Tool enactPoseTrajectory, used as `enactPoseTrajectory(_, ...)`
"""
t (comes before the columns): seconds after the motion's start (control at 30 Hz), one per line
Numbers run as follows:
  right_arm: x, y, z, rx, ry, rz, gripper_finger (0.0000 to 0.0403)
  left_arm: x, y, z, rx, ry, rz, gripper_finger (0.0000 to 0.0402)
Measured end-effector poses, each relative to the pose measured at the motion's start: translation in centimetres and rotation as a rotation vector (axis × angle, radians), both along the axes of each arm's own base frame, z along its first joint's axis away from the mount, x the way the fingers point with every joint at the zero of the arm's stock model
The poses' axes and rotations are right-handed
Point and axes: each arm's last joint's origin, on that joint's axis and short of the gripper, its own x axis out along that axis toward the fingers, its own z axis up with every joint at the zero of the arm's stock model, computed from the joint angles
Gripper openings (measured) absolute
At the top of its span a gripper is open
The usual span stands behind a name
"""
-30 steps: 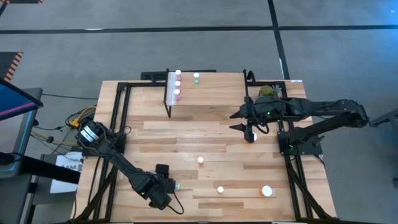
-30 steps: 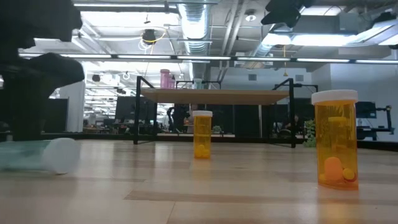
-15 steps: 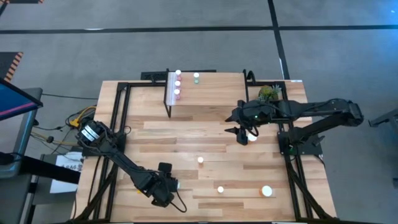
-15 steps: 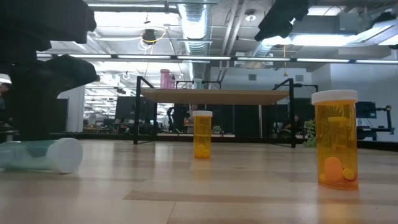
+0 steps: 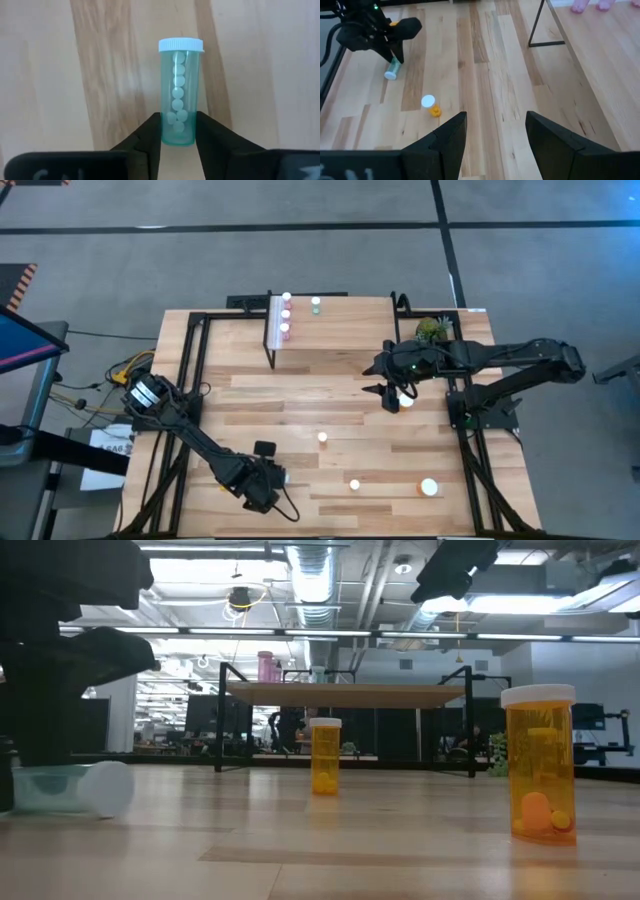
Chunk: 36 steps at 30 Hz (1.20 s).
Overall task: Pick and place medicine bottles onto shelf by color
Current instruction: Put the green pill bottle on the shelf aligned with the other green pill bottle
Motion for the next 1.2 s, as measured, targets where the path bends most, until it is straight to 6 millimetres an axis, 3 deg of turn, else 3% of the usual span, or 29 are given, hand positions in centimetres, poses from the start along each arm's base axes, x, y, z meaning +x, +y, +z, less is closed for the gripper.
enactPoseTrajectory(0.47, 0.0, 0.0, 0.0, 0.002, -0.005, 0.005, 0.0227, 0.4, 0.2, 0.2, 0.104, -0.119, 0.052, 0.0089)
enactPoseTrajectory(0.83, -0.3, 2.0, 1.7, -0.053, -0.144, 0.131, 0.0227, 2.0, -0.4, 1.1, 0.129, -0.330, -0.009, 0.0089)
enactPoseTrajectory(1.2, -0.6, 3.2, 2.3, -0.050, -0.193, 0.184, 0.0227, 3.7, 0.4, 2.6, 0.170, -0.475, -0.018, 0.0089)
